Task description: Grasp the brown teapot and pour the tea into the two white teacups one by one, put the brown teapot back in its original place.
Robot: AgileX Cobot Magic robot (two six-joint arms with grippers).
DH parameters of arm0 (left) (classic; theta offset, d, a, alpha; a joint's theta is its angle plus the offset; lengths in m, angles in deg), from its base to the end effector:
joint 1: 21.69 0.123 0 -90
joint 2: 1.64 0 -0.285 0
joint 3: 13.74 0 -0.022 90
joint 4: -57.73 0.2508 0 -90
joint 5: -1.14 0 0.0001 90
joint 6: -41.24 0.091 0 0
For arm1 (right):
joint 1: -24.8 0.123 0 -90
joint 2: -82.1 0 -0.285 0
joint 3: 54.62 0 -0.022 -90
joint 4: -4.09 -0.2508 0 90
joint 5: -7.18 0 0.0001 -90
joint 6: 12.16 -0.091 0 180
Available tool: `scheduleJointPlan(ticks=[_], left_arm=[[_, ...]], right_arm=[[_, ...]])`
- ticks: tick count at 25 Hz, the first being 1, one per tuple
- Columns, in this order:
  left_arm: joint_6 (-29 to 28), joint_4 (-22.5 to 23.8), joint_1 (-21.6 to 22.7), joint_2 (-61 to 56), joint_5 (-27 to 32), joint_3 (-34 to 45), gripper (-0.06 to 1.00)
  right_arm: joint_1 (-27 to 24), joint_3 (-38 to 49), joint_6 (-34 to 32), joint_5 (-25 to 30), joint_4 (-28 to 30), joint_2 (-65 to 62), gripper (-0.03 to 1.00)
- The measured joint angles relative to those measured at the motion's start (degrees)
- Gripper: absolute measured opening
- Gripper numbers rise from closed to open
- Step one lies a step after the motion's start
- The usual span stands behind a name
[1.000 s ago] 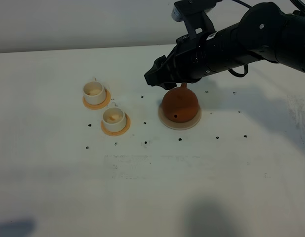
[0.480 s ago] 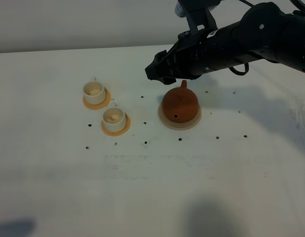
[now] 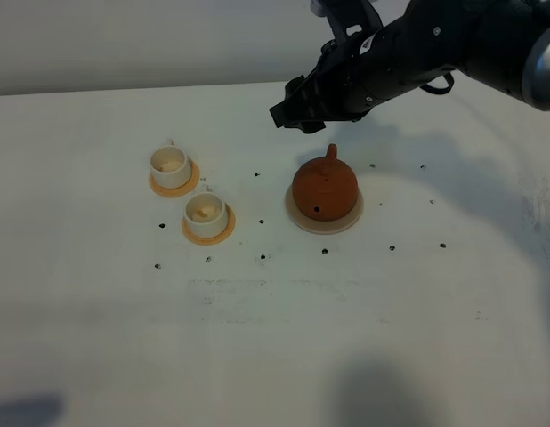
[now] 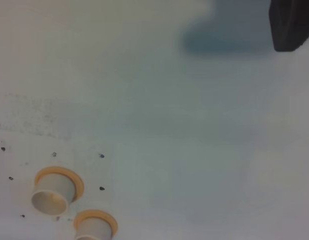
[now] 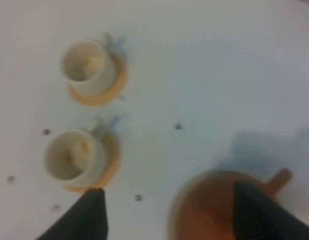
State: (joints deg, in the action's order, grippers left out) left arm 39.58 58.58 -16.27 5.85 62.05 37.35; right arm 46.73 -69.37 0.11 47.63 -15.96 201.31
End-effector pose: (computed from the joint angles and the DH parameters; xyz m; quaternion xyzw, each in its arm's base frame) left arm -0.0010 0.0011 0.2648 -0.0535 0.8621 0.0239 0.5033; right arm 0.4011 0.1833 0.2594 -0.1879 0.9245 0.1721 0.2834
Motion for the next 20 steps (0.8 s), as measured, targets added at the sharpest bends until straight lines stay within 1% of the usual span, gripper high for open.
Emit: scheduleJointPlan(ticks=[3,8,13,15,20], left_arm=[[0.00,0.00,0.00,0.00,0.00,0.00,0.29],[0.00,0.00,0.00,0.00,0.00,0.00,0.29],[0.06,0.00,0.00,0.00,0.00,0.00,0.29],[0.06,0.00,0.00,0.00,0.00,0.00,0.29],[0.06,0.00,0.00,0.00,0.00,0.00,0.29]], right_arm=[[0.00,-3.03,-3.06,2.11,2.73,1.12,0.53],[0.00,-4.23,-7.14,2.72,5.86,1.52,0.53],[0.00,-4.30,-14.46,3.19,13.27,2.37,0.53],[0.00,-4.30,-16.71,3.31,14.92,2.43,0.53],[0.32,-4.44,-17.89,3.26,16.18,3.34,0.53]])
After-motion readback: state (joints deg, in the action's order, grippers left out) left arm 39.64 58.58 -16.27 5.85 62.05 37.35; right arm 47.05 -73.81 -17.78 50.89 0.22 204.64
